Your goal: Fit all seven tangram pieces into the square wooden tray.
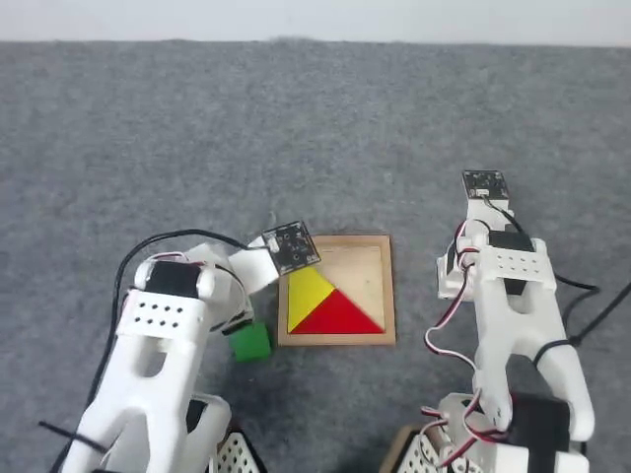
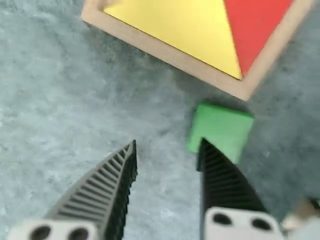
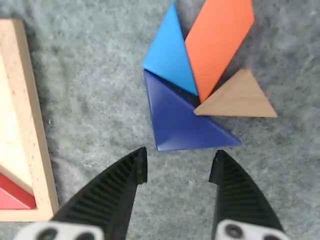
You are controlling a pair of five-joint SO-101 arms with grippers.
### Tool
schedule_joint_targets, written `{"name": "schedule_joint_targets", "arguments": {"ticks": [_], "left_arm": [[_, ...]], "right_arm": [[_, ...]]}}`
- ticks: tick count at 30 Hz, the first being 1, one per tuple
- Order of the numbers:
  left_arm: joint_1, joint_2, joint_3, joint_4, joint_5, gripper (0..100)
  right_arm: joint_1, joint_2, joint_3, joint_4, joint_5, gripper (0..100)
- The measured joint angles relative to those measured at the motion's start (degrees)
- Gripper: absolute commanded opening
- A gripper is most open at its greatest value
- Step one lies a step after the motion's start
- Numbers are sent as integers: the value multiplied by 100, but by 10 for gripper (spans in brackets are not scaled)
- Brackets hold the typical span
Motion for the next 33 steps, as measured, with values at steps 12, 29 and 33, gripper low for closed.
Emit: {"name": "schedule_joint_targets", "arguments": {"ticks": [12, 29, 33], "left_arm": [[176, 0, 1407, -985, -378, 279], [176, 1196, 1143, -1635, -360, 234], [202, 1776, 800, -1565, -352, 175]], "right_arm": [[0, 0, 0, 0, 0, 204], [0, 0, 0, 0, 0, 203], [0, 0, 0, 0, 0, 203]]}}
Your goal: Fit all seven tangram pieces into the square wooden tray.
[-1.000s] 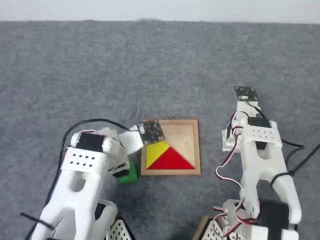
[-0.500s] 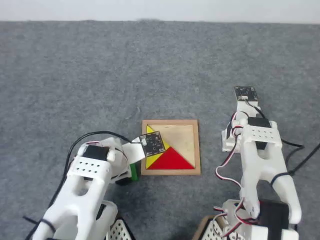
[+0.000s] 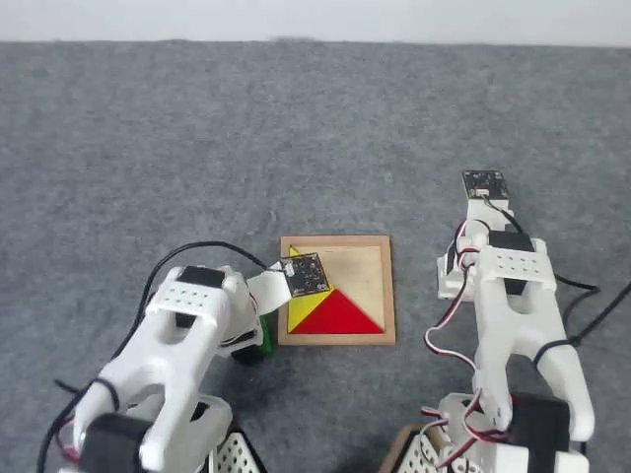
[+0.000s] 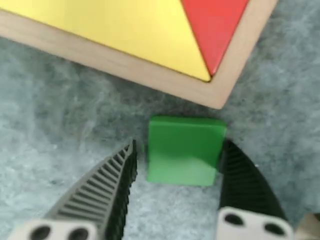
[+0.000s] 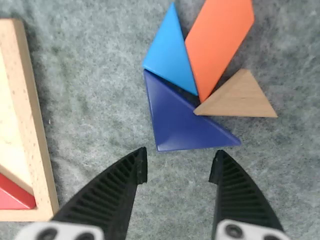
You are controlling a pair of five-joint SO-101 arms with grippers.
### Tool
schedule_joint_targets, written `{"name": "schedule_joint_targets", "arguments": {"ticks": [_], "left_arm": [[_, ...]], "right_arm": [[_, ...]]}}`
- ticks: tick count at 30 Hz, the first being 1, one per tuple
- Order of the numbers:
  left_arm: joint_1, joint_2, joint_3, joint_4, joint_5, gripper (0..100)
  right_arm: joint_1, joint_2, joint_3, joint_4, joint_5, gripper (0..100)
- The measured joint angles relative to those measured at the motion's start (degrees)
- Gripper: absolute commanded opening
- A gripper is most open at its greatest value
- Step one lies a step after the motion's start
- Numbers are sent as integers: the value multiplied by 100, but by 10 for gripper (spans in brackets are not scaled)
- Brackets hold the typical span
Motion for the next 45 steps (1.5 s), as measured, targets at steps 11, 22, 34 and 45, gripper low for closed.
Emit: {"name": "schedule_joint_targets", "arguments": {"ticks": [11, 22, 34, 45], "left_arm": [[-211, 325, -932, 141, 264, 149], [-97, 343, -1749, 202, 1116, 152], [-1389, 598, -2892, 167, 5565, 152], [-2549, 1644, -3086, 158, 6778, 152]], "right_arm": [[0, 0, 0, 0, 0, 203], [0, 0, 0, 0, 9, 203], [0, 0, -404, 519, 176, 251], [0, 1758, -2980, 1336, 44, 256]]}}
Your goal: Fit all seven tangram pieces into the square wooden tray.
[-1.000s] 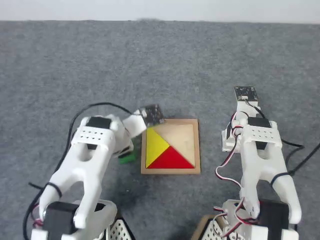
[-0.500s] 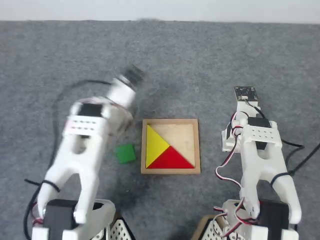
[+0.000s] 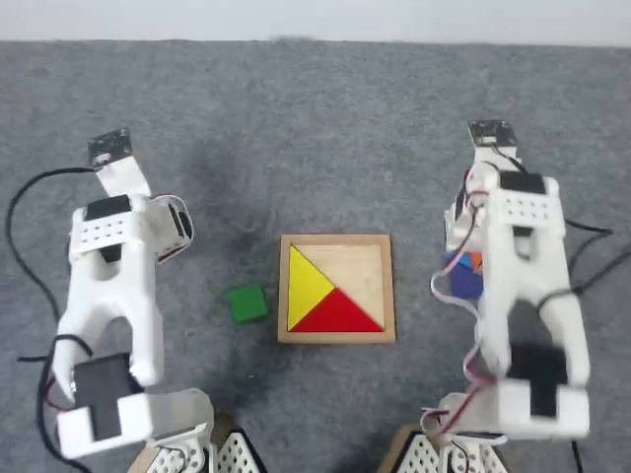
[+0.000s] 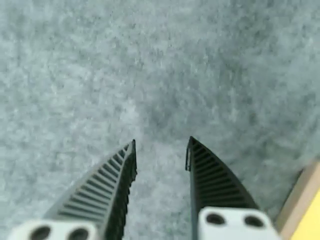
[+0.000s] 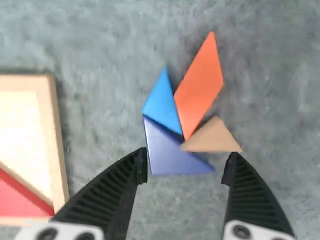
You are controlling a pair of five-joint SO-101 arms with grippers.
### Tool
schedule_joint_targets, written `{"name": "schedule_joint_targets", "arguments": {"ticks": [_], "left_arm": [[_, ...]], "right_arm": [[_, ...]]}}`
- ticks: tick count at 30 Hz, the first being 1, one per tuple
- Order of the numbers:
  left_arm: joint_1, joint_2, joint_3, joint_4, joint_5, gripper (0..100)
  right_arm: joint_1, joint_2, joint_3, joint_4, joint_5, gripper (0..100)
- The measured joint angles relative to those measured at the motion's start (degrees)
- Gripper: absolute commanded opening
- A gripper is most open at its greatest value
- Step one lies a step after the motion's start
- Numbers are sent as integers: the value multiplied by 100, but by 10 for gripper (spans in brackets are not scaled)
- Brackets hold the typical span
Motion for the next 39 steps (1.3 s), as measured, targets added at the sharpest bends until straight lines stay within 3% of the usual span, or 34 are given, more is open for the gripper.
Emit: {"name": "schedule_joint_targets", "arguments": {"ticks": [12, 20, 28, 39], "left_arm": [[-70, 114, -26, -176, 9, 152], [-70, 114, -26, -176, 9, 152], [-70, 114, -26, -176, 9, 152], [-70, 114, -26, -176, 9, 152]], "right_arm": [[404, 2338, -1679, -9, -105, 254], [378, 2725, -1960, -9, -132, 255], [378, 2945, -2312, 0, -941, 256], [387, 3007, -2804, -9, -941, 256]]}}
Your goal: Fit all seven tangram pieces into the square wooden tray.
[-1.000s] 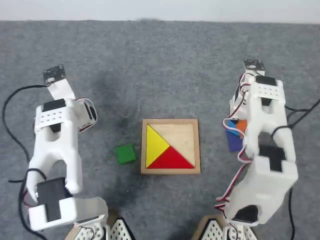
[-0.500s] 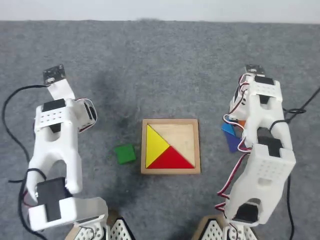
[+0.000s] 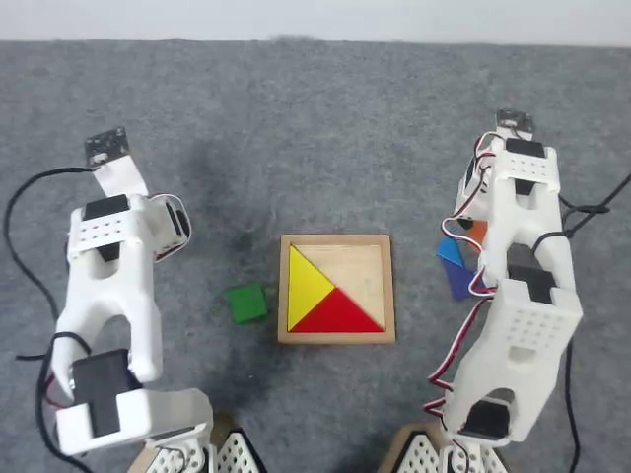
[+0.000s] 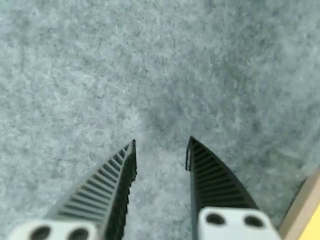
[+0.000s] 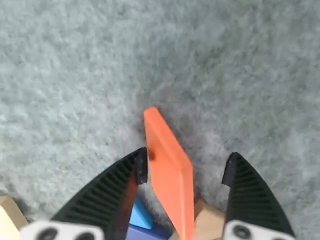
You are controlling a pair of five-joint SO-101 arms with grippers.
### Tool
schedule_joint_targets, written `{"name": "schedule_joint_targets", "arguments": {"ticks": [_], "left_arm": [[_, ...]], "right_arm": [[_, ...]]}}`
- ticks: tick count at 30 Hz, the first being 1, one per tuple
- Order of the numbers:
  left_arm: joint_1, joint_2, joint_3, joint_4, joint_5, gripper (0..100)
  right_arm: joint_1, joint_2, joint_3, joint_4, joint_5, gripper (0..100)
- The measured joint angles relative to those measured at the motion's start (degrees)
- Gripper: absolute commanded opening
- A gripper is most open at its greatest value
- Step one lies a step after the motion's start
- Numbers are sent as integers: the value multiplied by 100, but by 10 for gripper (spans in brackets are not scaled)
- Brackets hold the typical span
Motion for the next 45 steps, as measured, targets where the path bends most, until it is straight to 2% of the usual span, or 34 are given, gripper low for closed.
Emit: {"name": "schedule_joint_targets", "arguments": {"ticks": [9, 15, 24, 33, 36, 41, 45], "left_arm": [[53, 44, 0, 0, 0, 152], [53, 44, 0, 0, 0, 152], [53, 44, 0, 0, 0, 152], [53, 44, 0, 0, 0, 152], [53, 44, 0, 0, 0, 152], [53, 44, 0, 0, 0, 152], [53, 44, 0, 0, 0, 152]], "right_arm": [[-9, 677, -580, 9, 360, 252], [35, 1099, -1301, 536, 448, 151], [35, 1037, -1486, 835, 721, 262], [35, 1002, -1486, 1222, 949, 262], [9, 1240, -1503, 1222, 949, 236], [53, 1319, -1626, 1240, 826, 136], [62, 1292, -1626, 1222, 738, 122]]}}
